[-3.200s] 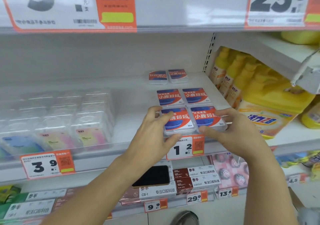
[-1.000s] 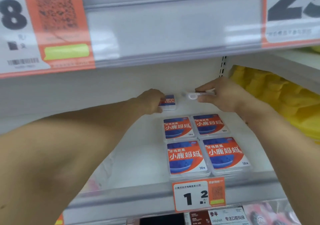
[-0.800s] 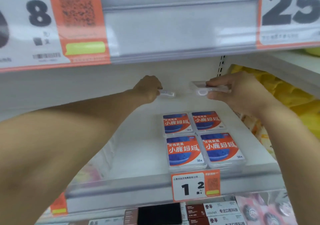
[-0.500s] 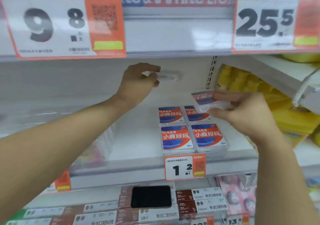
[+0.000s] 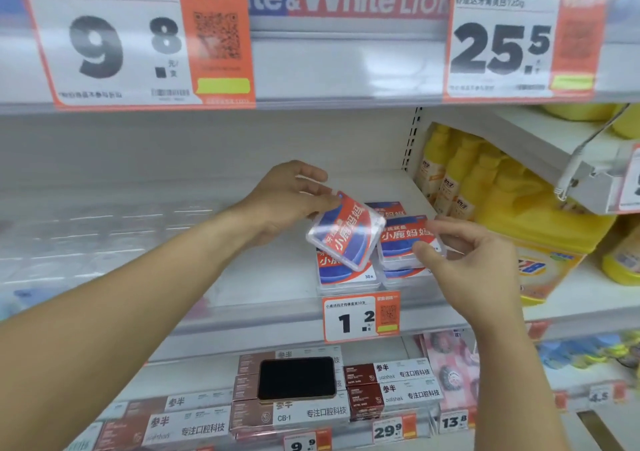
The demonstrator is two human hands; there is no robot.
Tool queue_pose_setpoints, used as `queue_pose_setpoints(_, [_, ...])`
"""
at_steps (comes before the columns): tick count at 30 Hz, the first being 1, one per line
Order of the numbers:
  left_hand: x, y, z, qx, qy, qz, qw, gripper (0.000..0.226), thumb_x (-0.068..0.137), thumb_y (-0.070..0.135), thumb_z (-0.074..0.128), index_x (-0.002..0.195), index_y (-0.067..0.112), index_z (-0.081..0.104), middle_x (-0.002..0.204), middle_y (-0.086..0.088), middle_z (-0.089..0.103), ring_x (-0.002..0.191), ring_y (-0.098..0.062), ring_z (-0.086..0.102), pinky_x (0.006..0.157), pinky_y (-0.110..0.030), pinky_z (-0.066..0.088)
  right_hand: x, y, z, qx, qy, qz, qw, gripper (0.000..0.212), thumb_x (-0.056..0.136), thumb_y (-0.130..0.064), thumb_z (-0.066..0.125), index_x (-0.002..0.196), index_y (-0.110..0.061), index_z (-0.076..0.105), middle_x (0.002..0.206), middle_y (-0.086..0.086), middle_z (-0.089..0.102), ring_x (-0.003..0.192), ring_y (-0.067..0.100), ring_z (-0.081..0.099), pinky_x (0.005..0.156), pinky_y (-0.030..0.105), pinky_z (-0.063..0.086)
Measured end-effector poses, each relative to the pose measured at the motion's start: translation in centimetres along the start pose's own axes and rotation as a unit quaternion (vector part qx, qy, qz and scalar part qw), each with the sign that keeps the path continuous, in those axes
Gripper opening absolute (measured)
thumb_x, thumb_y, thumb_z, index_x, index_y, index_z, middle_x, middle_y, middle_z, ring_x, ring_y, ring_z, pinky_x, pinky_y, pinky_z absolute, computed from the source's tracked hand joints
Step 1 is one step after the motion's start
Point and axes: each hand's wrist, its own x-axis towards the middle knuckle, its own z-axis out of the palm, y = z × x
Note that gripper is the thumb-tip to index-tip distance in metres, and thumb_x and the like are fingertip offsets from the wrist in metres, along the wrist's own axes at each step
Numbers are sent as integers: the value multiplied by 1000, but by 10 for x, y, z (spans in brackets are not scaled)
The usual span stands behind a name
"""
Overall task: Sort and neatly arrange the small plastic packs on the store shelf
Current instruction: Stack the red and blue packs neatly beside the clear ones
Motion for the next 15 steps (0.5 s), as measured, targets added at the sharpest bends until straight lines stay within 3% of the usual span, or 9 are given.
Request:
queue_pose_setpoints(2, [5,-5,4,57,-8,0,998,28,81,8,75,107,8,66,91,-3,68,77,-10,65,61,-13,54,3,1,0,-10,-16,6,1000,28,78,-13,79,102,-26,75,109,-3,74,103,13,70,94,42,56])
queue_pose_setpoints(5, [10,-5,8,201,-56,26,978,19,90,23,66,107,15,71,101,4,70,91,-8,66,70,-12,53,6,2,1,-30,-26,23,999,28,83,-18,75,108,-30,70,111,-3,73,108,11,66,95,42,54])
queue_pose_setpoints(7, [6,-5,11,328,-89,54,939,27,92,41,59,107,22,72,101,11,66,97,-7,63,80,-16,51,6,1,2,-49,-45,23,998,34,84,-26,75,117,-29,67,111,-10,68,110,9,61,94,37,51])
queue_pose_setpoints(10, [-6,-13,15,467,-118,94,871,51,79,68,57,115,33,64,111,8,60,108,-13,52,93,-33,48,6,1,4,-62,-66,17,996,41,85,-26,75,124,-22,65,108,-14,61,108,7,56,90,29,45])
queue_pose_setpoints(15, [-22,-22,13,488,-163,135,847,69,77,60,65,137,34,47,142,9,46,129,-16,34,109,-32,35,8,0,3,-89,-53,39,994,40,81,-33,78,118,-24,69,118,-5,68,111,17,61,95,41,51])
